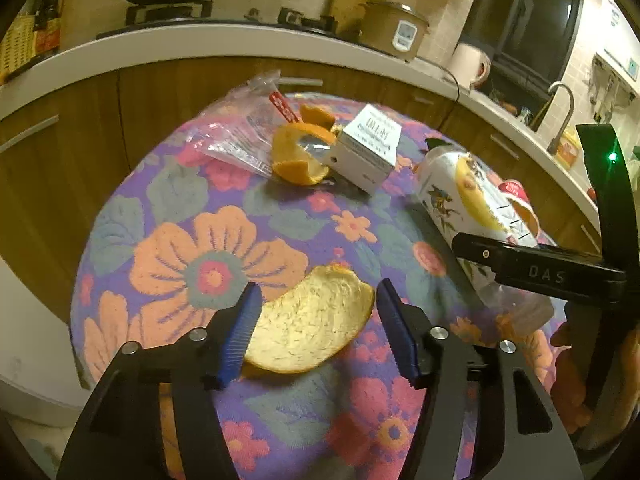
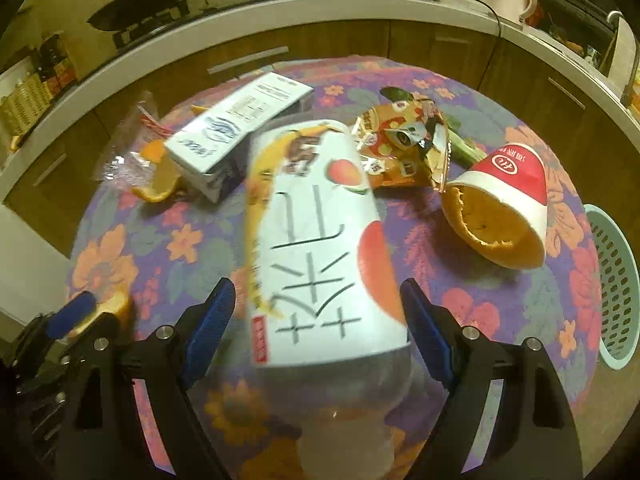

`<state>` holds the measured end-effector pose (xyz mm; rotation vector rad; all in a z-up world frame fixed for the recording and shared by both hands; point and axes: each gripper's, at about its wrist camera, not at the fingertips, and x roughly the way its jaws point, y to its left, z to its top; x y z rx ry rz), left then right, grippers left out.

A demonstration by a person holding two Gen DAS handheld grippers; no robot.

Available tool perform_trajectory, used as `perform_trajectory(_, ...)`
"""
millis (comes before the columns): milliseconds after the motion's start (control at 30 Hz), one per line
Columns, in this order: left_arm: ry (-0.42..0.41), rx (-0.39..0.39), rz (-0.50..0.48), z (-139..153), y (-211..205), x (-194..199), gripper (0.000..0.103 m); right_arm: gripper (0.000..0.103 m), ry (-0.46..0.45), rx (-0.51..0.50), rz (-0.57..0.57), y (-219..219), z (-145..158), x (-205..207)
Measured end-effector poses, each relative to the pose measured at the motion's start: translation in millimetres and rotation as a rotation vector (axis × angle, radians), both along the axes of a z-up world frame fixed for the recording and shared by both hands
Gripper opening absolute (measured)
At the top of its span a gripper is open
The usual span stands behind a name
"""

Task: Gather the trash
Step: 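Grasp the bread crust with the left tool while the right tool grasps the peach-label bottle, then carry crust and bottle to the blue basket and open both tools to drop them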

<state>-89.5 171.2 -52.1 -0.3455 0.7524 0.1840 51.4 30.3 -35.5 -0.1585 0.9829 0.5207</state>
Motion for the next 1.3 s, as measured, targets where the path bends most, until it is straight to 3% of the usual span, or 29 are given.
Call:
perform_trajectory(267, 0.039, 0.053, -0.01, -5, -2, 0, 0.063, 0.079, 0.019, -0.01, 0.023, -1, -11, 4)
perform_trajectory(300, 0.035, 0.057, -0.003, -4, -1, -3, 0.059, 0.077, 0.007, -0.019, 0.03, 0, -11, 2)
perform_trajectory(367, 0.023, 0.056, 0.007, -3, 2, -11, 0.054, 0.064, -0.013, -0.035, 0.043, 2, -11, -2)
perform_trajectory(433, 0.015, 0.059, 0.006, -2, 4, -17, 0.051, 0.061, -0.032, -0.045, 0.053, 3, -11, -6)
perform_trajectory(467, 0.016, 0.068, 0.002, -1, 3, -18, 0.044, 0.061, -0.035, -0.043, 0.057, 4, -11, -6)
perform_trajectory(500, 0.021, 0.077, -0.008, -1, 2, -19, 0.028, 0.06, -0.041, -0.042, 0.06, 3, -12, -6)
perform_trajectory(567, 0.037, 0.078, -0.033, -3, -2, -17, 0.009, 0.06, -0.05, -0.034, 0.065, 1, -11, -8)
perform_trajectory(700, 0.058, 0.151, -0.028, -4, -14, -15, 0.007, 0.06, -0.083, 0.014, 0.096, -8, -5, -19)
perform_trajectory(900, -0.024, 0.063, -0.04, 10, -12, -16, 0.001, 0.06, -0.133, 0.094, 0.116, -32, 19, -29)
perform_trajectory(1100, -0.144, 0.002, -0.125, 42, -36, -2, 0.001, 0.06, -0.165, 0.144, 0.062, -70, 43, -23)
perform_trajectory(1300, -0.194, 0.017, -0.212, 67, -78, 30, 0.001, 0.06, -0.196, 0.191, -0.03, -124, 62, -6)
